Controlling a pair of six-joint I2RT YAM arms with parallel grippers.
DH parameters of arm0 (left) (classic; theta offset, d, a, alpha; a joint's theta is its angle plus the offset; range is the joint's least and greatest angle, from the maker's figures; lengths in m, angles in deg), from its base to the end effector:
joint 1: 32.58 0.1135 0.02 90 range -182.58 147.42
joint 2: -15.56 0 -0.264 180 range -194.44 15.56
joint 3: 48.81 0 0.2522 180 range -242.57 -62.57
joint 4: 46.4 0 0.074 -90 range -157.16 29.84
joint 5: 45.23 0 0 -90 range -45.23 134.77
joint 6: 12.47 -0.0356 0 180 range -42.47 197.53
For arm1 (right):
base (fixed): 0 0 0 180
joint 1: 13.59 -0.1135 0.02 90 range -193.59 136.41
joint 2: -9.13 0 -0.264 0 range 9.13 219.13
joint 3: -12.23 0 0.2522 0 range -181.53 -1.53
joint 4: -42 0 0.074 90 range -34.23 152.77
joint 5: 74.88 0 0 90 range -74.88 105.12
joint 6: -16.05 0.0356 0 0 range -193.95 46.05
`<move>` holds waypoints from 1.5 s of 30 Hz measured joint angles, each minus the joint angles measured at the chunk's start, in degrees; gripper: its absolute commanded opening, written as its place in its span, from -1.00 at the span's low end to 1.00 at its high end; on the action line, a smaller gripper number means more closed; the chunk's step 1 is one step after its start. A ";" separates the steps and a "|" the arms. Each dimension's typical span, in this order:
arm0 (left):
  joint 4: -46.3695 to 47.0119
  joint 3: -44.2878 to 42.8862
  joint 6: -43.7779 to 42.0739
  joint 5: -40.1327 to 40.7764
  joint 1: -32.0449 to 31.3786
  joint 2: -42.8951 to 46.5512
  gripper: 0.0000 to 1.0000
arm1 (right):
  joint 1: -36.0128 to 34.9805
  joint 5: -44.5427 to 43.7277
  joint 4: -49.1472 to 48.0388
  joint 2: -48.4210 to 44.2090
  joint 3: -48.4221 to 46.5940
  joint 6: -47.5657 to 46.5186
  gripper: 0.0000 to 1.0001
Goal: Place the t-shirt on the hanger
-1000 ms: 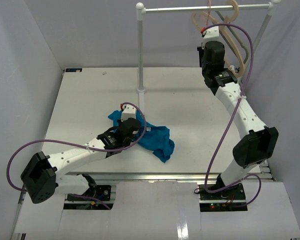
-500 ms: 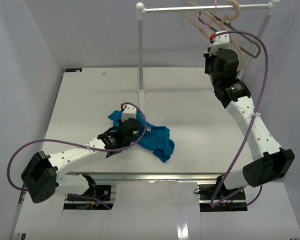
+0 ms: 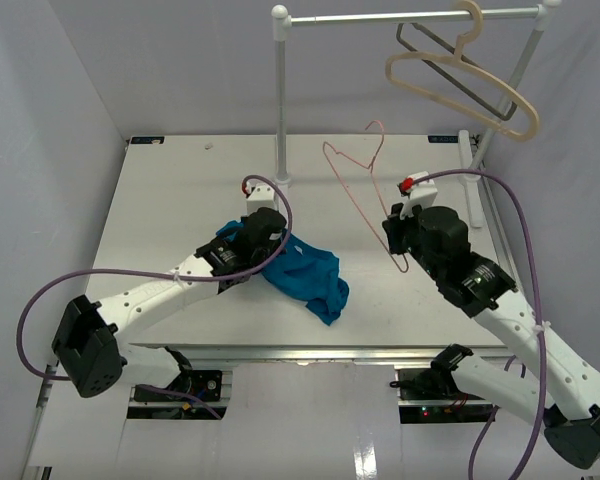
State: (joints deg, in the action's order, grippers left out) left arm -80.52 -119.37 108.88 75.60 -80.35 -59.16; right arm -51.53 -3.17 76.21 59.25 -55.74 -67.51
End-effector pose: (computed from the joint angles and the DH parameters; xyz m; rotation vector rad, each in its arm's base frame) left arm 0.2044 -0.1981 0.2851 0.0223 2.1384 -0.2038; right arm 0.1600 0.1106 0.3630 -0.2853 1.8264 0.2454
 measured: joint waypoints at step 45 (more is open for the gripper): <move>-10.14 -12.67 -2.07 -7.51 11.98 -8.63 -1.00 | -2.33 31.34 6.61 -23.98 17.39 4.54 -0.84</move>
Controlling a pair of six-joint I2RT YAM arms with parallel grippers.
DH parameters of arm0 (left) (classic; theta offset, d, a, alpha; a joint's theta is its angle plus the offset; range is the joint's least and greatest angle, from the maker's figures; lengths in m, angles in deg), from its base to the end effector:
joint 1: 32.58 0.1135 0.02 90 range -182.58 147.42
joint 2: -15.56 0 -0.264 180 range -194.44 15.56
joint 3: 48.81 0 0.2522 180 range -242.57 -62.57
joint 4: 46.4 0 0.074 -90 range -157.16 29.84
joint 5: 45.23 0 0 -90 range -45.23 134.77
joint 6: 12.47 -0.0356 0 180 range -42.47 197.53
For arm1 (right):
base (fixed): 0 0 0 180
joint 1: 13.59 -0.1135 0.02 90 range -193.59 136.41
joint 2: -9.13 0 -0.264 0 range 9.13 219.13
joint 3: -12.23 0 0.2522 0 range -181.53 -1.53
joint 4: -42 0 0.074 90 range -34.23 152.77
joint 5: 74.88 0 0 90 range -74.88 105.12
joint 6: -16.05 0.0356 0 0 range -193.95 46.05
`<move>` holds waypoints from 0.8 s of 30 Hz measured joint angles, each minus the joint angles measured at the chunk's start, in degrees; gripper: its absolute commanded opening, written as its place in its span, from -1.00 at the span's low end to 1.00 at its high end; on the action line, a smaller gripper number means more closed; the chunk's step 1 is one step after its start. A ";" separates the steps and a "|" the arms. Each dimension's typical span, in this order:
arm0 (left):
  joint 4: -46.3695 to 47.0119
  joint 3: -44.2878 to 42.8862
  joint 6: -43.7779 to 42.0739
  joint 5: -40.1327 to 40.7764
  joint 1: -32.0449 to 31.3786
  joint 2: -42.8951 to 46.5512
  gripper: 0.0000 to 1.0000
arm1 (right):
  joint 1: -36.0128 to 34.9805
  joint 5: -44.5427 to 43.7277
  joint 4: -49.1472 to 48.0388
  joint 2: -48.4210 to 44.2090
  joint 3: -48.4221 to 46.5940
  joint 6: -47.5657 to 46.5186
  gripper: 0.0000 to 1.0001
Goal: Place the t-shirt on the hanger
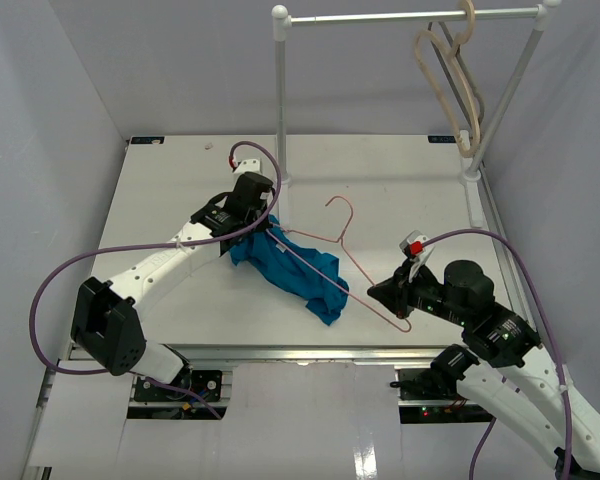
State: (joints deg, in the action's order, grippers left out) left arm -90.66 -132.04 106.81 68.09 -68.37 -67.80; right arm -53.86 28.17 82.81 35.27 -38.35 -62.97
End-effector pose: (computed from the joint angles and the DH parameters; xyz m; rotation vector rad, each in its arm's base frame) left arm 0.2661 -0.1745 0.3005 -0.0675 2.2701 -0.1180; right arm 0.0840 0.0817 0.3035 -0.6464 1.8215 0.8220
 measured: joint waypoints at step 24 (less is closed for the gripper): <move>-2.10 -2.51 -0.33 1.05 0.11 0.00 -1.00 | 0.00 -1.05 2.88 -0.96 -4.10 -0.38 -0.84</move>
State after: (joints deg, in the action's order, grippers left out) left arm -92.76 -134.55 106.48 69.14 -68.26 -67.79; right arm -53.86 27.13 85.70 34.31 -42.45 -63.35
